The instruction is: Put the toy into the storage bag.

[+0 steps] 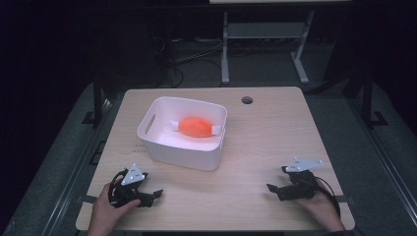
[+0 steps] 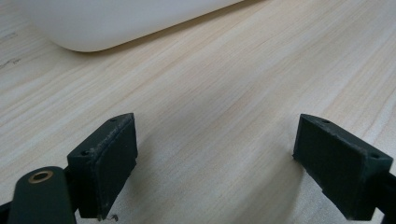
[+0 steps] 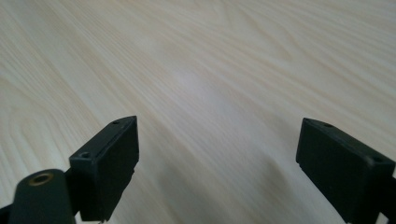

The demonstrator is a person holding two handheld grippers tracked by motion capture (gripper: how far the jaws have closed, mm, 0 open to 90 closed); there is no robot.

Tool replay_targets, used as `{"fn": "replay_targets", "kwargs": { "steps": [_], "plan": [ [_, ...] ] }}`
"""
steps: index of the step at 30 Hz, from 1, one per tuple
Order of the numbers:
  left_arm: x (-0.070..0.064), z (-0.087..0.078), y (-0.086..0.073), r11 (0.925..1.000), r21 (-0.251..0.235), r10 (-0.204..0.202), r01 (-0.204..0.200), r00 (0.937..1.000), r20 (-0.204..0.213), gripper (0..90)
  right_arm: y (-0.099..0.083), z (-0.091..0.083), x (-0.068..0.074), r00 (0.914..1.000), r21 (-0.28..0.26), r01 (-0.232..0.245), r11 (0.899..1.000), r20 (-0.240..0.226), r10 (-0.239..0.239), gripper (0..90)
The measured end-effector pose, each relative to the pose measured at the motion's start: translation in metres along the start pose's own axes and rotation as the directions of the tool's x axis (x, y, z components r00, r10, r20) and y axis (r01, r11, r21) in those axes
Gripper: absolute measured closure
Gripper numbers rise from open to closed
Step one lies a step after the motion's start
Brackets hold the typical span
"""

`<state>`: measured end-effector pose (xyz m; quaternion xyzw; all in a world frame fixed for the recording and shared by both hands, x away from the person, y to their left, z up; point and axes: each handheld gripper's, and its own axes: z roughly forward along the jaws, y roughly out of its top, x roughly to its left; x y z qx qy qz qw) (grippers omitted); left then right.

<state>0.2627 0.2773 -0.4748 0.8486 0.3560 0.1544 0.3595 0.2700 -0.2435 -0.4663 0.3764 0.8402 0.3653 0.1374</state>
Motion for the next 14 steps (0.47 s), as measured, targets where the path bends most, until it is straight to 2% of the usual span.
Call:
{"fn": "replay_targets", "kwargs": {
  "steps": [8, 14],
  "plan": [
    [0.000, 0.000, 0.000, 1.0000, 0.000, 0.000, 0.000, 1.0000, 0.000, 12.7, -0.019, -0.001, -0.001, 0.9991, 0.029, -0.031, 0.999, 0.031, 0.030, 7.3],
    [0.000, 0.000, 0.000, 1.0000, 0.001, 0.000, 0.000, 1.0000, -0.001, 12.7, -0.024, -0.002, -0.001, 0.9977, 0.015, -0.041, 0.999, 0.054, 0.040, 2.5]
  ]
}}
